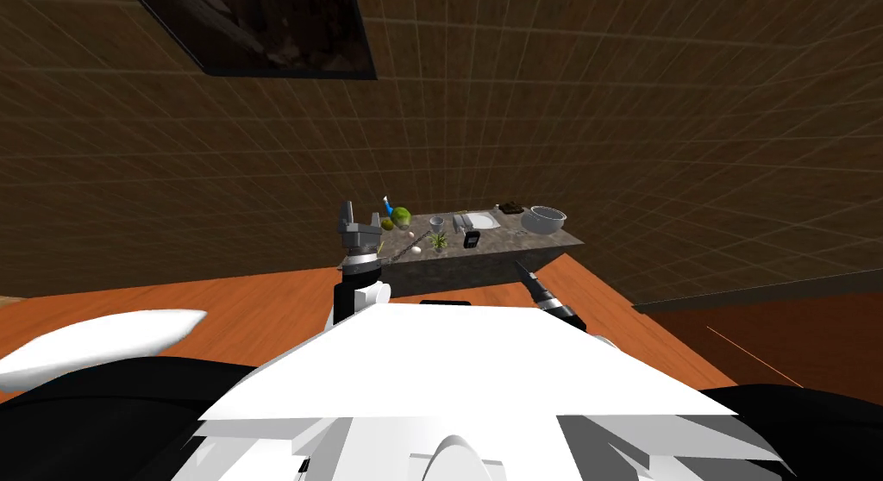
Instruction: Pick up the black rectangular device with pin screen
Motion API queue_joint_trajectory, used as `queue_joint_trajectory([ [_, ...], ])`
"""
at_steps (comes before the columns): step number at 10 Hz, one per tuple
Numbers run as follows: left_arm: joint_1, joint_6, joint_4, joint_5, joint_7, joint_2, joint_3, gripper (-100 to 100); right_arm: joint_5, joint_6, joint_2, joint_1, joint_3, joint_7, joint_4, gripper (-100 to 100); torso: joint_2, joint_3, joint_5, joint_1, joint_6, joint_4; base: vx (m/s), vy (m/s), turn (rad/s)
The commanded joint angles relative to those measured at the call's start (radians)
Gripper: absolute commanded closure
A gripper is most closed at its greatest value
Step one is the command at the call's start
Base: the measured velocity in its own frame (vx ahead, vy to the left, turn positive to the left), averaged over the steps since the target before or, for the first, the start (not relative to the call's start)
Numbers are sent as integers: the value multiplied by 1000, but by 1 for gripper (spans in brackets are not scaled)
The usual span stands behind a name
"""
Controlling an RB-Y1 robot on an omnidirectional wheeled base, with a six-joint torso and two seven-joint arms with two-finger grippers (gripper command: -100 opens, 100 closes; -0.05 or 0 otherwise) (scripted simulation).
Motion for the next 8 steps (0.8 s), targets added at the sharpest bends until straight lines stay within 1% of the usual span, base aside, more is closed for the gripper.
queue_joint_trajectory([
  [1,0,0,0,0,0,0,0,0,5,-6,-50,15,8,18,20,-100,0,0,0,0,0,0,22,-32,128],
  [2,0,0,0,0,0,0,0,0,7,-20,-80,49,12,42,60,-100,0,0,0,0,1,0,26,-35,238],
  [3,0,0,0,0,0,0,0,0,7,-20,-109,49,12,42,60,-100,0,0,0,0,0,0,18,-33,130],
  [4,0,0,0,0,0,0,0,0,7,-20,-126,49,12,42,60,-100,0,0,0,0,1,0,6,-12,-6],
  [5,0,0,0,0,0,0,0,0,9,-36,-164,83,16,66,101,-100,1,0,0,1,1,0,11,-7,297],
  [6,0,0,0,0,0,0,0,0,9,-36,-191,83,16,66,101,-100,1,0,0,2,0,0,12,-22,147],
  [7,0,0,0,0,0,0,0,0,12,-52,-224,118,20,90,143,-100,0,0,0,1,1,0,14,-21,271],
  [8,0,0,0,0,0,0,0,0,12,-52,-266,118,20,90,144,-100,0,0,0,1,0,0,16,-29,154],
])
